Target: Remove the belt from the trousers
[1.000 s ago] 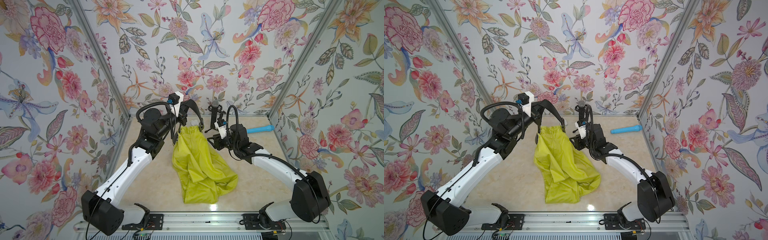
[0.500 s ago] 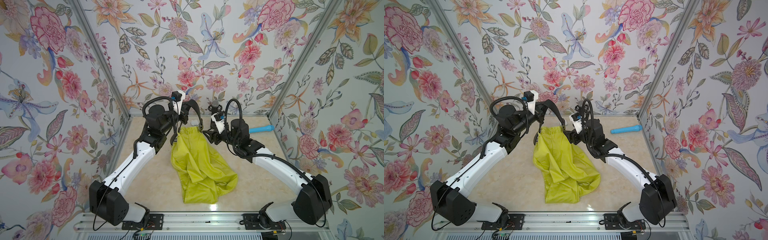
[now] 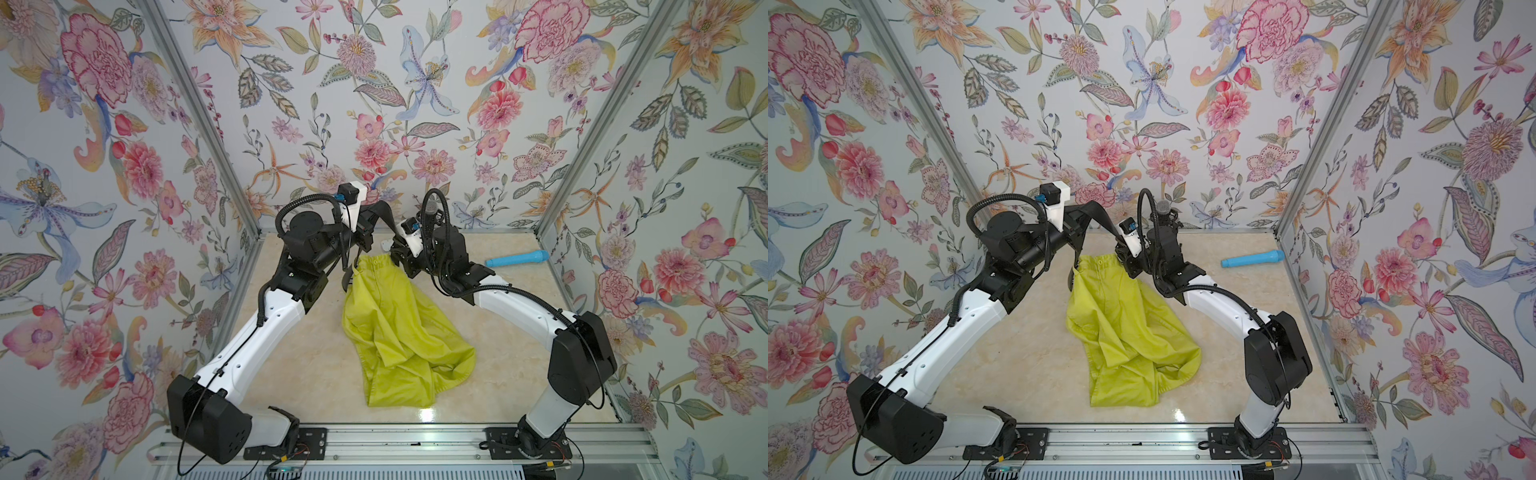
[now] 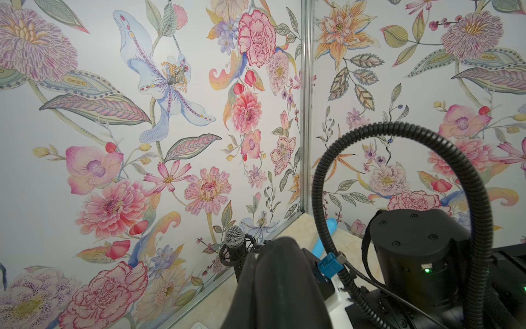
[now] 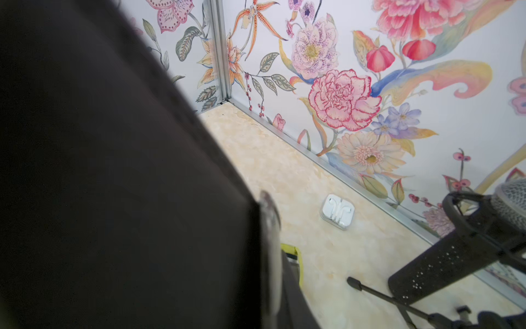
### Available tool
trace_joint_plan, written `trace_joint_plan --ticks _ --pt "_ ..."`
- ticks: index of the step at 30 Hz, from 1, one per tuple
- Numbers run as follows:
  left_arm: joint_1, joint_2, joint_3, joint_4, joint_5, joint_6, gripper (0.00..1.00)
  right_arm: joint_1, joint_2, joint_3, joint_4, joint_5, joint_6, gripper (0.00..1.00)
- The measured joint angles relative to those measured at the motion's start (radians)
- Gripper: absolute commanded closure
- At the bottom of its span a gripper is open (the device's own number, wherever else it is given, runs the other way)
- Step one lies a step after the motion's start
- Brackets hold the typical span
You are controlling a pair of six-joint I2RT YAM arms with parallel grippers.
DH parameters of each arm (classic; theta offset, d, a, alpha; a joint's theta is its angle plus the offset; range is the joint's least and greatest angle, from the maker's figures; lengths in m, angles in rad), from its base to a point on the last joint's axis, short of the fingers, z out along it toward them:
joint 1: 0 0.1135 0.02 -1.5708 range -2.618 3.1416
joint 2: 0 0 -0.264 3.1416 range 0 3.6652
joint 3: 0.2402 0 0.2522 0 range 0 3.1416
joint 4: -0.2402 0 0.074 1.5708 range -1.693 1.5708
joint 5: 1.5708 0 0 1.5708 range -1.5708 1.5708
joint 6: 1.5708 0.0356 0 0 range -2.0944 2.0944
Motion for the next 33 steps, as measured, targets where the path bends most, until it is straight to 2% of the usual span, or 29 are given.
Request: trace_joint_plan --ticks 2,5,9,14,19,25,33 --pt "0.000 -0.026 -0.039 0.011 -0.004 0.027 0.99 -0.003 -0.025 -0.037 0.024 0.000 0.003 0.99" --pt "0.000 -0.079 -0.140 0.064 -0.022 0.072 0.87 -0.010 -0.068 -0.079 0.027 0.002 0.003 0.99" --pt "0.000 -0.127 -0.265 0.122 -0.048 0.118 0.78 -0.017 -0.136 -0.116 0.009 0.054 0.004 1.00" --pt "0.000 -0.129 -0.344 0.108 -0.101 0.192 0.48 -0.007 -0.220 -0.139 -0.047 0.187 -0.014 1.00" --pt "-0.017 -0.146 -0.345 0.067 -0.182 0.297 0.33 0.014 -0.239 -0.140 -0.102 0.300 -0.051 1.00" --pt "-0.111 -0.197 -0.308 -0.006 -0.300 0.462 0.18 0.016 -0.239 -0.139 -0.150 0.374 -0.066 1.00" --pt "-0.295 -0.131 -0.141 -0.130 -0.466 0.674 0.15 0.027 -0.238 -0.131 -0.186 0.399 -0.069 1.00"
